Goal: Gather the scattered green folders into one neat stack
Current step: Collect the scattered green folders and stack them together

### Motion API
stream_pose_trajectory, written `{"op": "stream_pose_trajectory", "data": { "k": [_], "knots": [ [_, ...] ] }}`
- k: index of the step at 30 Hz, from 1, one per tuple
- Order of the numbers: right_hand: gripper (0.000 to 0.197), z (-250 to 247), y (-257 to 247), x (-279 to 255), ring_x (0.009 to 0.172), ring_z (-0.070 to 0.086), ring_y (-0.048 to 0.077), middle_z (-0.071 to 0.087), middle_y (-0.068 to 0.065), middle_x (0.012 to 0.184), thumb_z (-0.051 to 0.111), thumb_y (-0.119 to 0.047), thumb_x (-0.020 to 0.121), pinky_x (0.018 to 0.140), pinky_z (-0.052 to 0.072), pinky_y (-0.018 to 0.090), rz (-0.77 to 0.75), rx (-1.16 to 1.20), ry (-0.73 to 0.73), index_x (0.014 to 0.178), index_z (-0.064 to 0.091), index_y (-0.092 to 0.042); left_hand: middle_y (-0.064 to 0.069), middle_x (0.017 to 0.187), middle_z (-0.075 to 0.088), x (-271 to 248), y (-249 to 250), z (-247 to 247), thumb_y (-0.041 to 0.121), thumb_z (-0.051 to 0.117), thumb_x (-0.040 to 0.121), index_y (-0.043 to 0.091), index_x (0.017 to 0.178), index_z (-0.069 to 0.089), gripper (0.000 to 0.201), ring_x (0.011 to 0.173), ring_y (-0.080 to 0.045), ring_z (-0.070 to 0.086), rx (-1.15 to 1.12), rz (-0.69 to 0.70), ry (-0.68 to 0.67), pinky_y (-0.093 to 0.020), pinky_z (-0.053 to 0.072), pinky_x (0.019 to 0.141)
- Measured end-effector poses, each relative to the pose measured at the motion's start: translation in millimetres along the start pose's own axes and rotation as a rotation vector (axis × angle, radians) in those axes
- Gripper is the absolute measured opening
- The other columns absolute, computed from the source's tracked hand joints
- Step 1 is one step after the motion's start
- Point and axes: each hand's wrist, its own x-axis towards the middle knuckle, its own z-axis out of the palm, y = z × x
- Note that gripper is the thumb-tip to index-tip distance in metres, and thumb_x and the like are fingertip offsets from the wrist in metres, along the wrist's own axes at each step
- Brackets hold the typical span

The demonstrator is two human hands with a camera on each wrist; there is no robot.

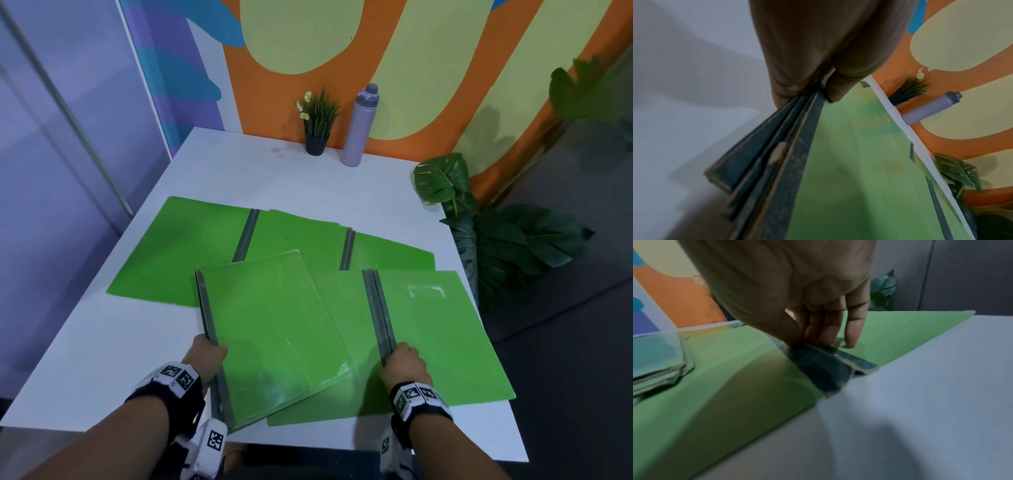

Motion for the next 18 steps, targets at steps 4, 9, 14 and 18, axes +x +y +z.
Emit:
{"op": "stream_pose_trajectory", "data": {
  "k": [4,9,14,18],
  "knots": [
    [0.025,-1.3,2.3,2.1,0.098,0.059,0.029,0.058,0.013,0.108,0.045,-0.014,0.09,0.084,0.052,0.038,-0.018,0.041,0.002,0.112,0.052,-0.004,-0.011,0.07,0.042,-0.2,-1.3,1.4,0.008,0.054,0.09,-0.007,0.098,0.049,0.017,0.069,-0.027,0.045,-0.002,-0.02,-0.042,-0.04,0.042,0.066],
    [0.024,-30.3,8.0,11.1,0.106,0.05,0.03,0.052,0.015,0.114,0.037,-0.008,0.091,0.083,0.051,0.043,0.029,0.053,0.167,0.11,0.049,-0.002,-0.01,0.077,0.043,0.0,0.9,-0.8,0.004,0.051,0.091,-0.007,0.104,0.05,0.017,0.075,-0.027,0.045,-0.072,0.021,-0.018,-0.041,0.042,0.073],
    [0.018,-101.4,-3.0,13.2,0.096,0.054,0.035,0.053,0.019,0.109,0.043,-0.005,0.087,0.066,0.042,0.039,0.055,0.27,0.435,0.104,0.046,-0.001,-0.01,0.078,0.045,-4.7,18.8,-4.5,0.009,0.043,0.096,0.002,0.107,0.044,0.013,0.076,-0.028,0.046,-0.189,0.038,0.095,-0.042,0.043,0.077],
    [0.012,-154.0,-23.5,4.3,0.083,0.062,0.036,0.065,0.017,0.095,0.042,-0.004,0.085,0.064,0.038,0.038,0.022,0.4,0.586,0.093,0.04,-0.011,-0.011,0.083,0.044,-7.3,29.2,-0.7,0.016,0.042,0.097,0.007,0.108,0.043,0.015,0.079,-0.029,0.046,-0.278,0.02,0.101,-0.044,0.045,0.079]
  ]
}}
